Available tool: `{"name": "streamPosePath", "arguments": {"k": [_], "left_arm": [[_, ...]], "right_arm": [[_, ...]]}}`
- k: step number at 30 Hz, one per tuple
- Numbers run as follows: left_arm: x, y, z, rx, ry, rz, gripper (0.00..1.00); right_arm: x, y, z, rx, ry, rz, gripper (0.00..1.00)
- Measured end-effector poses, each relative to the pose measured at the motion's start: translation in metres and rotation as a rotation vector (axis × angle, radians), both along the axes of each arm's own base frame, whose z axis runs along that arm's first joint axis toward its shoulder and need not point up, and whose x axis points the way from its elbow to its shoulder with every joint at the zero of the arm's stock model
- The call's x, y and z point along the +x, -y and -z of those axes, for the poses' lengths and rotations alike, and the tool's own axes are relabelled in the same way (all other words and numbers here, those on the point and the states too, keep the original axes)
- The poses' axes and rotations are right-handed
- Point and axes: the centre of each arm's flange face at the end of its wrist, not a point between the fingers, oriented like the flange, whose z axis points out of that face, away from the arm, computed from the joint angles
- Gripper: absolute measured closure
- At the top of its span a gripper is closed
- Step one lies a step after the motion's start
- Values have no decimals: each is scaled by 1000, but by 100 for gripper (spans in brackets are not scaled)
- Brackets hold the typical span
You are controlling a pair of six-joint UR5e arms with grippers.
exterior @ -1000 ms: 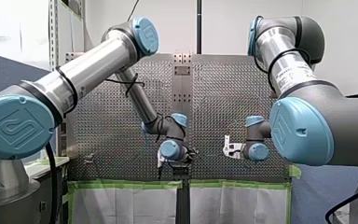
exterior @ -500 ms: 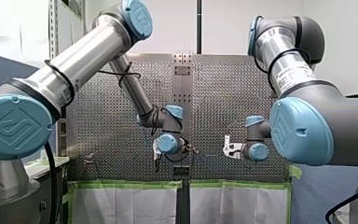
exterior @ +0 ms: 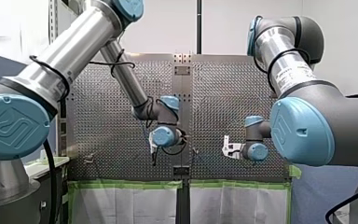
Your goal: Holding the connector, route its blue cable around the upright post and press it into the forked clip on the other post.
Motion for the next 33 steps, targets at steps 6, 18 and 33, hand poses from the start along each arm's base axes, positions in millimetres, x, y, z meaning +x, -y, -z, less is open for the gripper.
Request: {"name": "streamPosePath", "arguments": {"k": [6, 18, 33], "left_arm": [[-16, -8, -16, -35, 15, 8, 0], [-39, -26, -48, -161, 74, 13, 0], [-69, -55, -79, -241, 137, 42, 0]], "right_arm": [[0, 0, 0, 3, 4, 1, 100], [0, -1, 0, 13, 5, -1, 100], [2, -2, 0, 11, 7, -4, 100]]}}
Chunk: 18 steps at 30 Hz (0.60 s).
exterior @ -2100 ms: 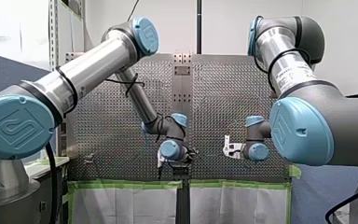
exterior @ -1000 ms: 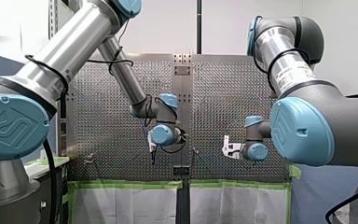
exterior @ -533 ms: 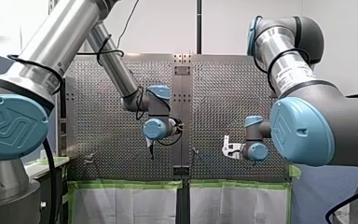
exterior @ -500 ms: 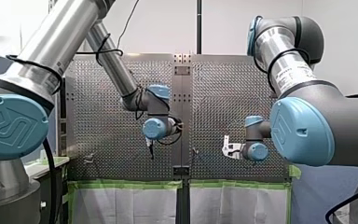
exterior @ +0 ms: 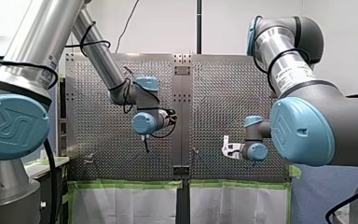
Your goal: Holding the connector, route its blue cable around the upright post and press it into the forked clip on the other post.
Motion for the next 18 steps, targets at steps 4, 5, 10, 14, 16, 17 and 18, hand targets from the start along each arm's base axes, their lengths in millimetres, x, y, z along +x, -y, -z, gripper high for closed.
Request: {"name": "streamPosePath", "arguments": {"k": [4, 5, 10, 14, 16, 17, 18], "left_arm": [[-8, -10, -8, -15, 24, -9, 0], [-9, -12, -7, -14, 23, -11, 0], [-23, -27, 18, 26, -23, -24, 0], [-35, -37, 39, 60, -56, -35, 0], [-40, -41, 49, 74, -70, -38, 0], [-42, -43, 53, 80, -75, -37, 0], [-45, -45, 57, 85, -81, -37, 0]], "right_arm": [[1, -1, 0, 4, 0, -6, 100], [1, -1, 0, 6, 0, -7, 100], [2, -2, 1, 10, 3, -8, 100], [2, -2, 1, 9, 5, -8, 100], [1, -2, 1, 10, 5, -8, 100], [1, -2, 1, 11, 5, -8, 100], [1, -2, 1, 11, 5, -8, 100]]}}
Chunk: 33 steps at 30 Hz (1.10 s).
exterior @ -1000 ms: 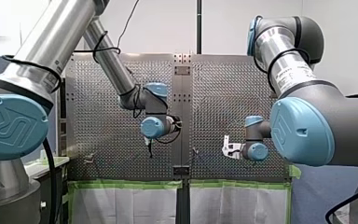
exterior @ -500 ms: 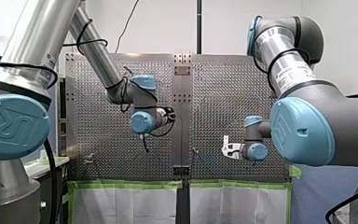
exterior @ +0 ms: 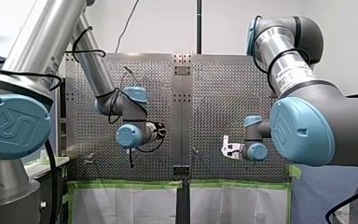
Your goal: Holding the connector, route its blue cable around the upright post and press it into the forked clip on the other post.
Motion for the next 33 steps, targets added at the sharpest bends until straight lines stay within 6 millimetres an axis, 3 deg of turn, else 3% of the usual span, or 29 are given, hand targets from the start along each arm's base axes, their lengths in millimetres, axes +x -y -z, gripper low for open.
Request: {"name": "streamPosePath", "arguments": {"k": [7, 13, 33], "left_arm": [[-22, -16, 35, 54, -68, 5, 0], [-39, -29, 50, 76, -100, 6, 0], [-28, -12, 38, -55, -7, 73, 0]], "right_arm": [[0, 0, 0, 0, 0, 0, 100], [1, -1, 1, 1, 0, -1, 100], [-3, 2, -1, 6, -17, 19, 100]]}}
